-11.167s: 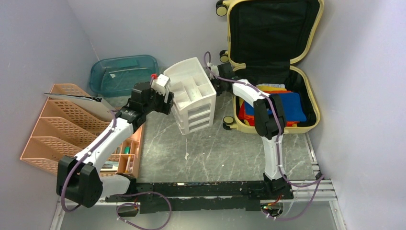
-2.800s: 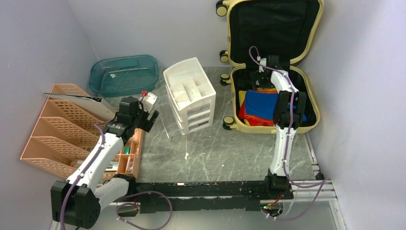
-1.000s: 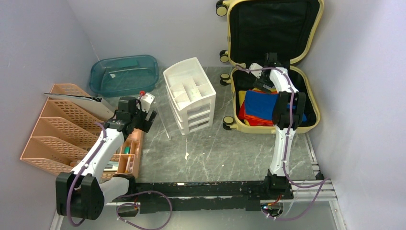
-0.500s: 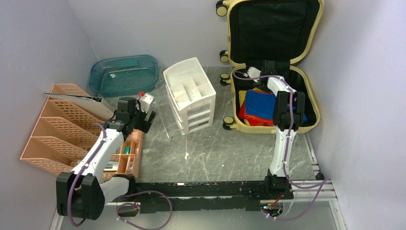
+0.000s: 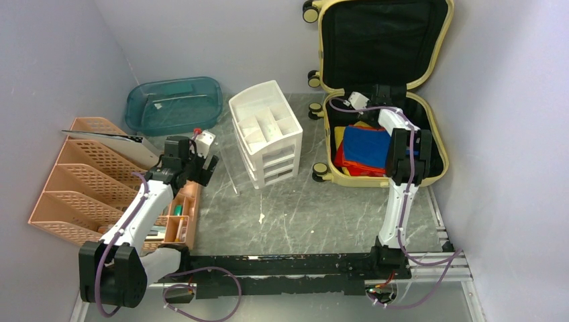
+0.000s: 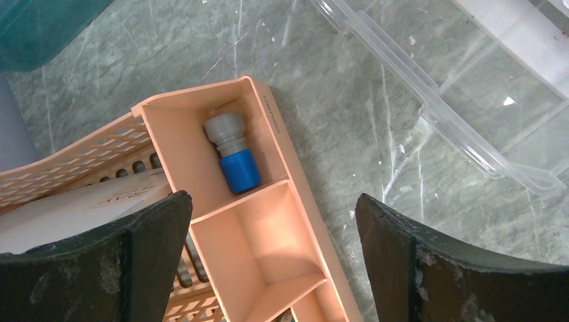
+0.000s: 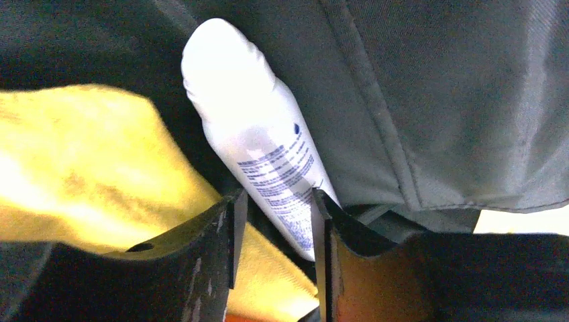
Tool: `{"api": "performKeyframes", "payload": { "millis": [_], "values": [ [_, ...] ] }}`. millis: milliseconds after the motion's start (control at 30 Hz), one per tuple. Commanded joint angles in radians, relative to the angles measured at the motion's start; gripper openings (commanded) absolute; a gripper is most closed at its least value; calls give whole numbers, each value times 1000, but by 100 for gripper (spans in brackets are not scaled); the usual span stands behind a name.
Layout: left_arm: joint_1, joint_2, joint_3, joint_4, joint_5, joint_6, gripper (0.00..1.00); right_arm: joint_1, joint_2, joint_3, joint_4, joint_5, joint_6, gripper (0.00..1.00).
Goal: Open, take out, and arrange the luggage
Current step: Pick up the personal item from the luggage.
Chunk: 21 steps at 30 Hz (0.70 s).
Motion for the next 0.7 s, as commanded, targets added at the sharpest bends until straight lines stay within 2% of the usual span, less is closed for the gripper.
{"api": "performKeyframes", "payload": {
  "millis": [0, 267, 467, 533, 633, 667],
  "values": [
    [6, -27, 7, 10, 27, -6, 97, -4, -117, -27, -69, -115, 62, 0],
    [6, -36, 15, 4, 28, -5, 97, -3, -282, -53, -106, -213, 74, 0],
    [6, -38, 24, -1, 22, -7, 97, -1, -336, -59, -118, -252, 80, 0],
    [6, -36, 24, -1, 25, -7, 97, 5, -324, -57, -128, -219, 46, 14],
    [6, -39, 21, 3, 26, -7, 97, 13, -265, -20, -190, -151, -22, 44],
    [6, -38, 20, 4, 26, -6, 97, 14, -237, 3, -217, -133, -42, 48]
  ]
}}
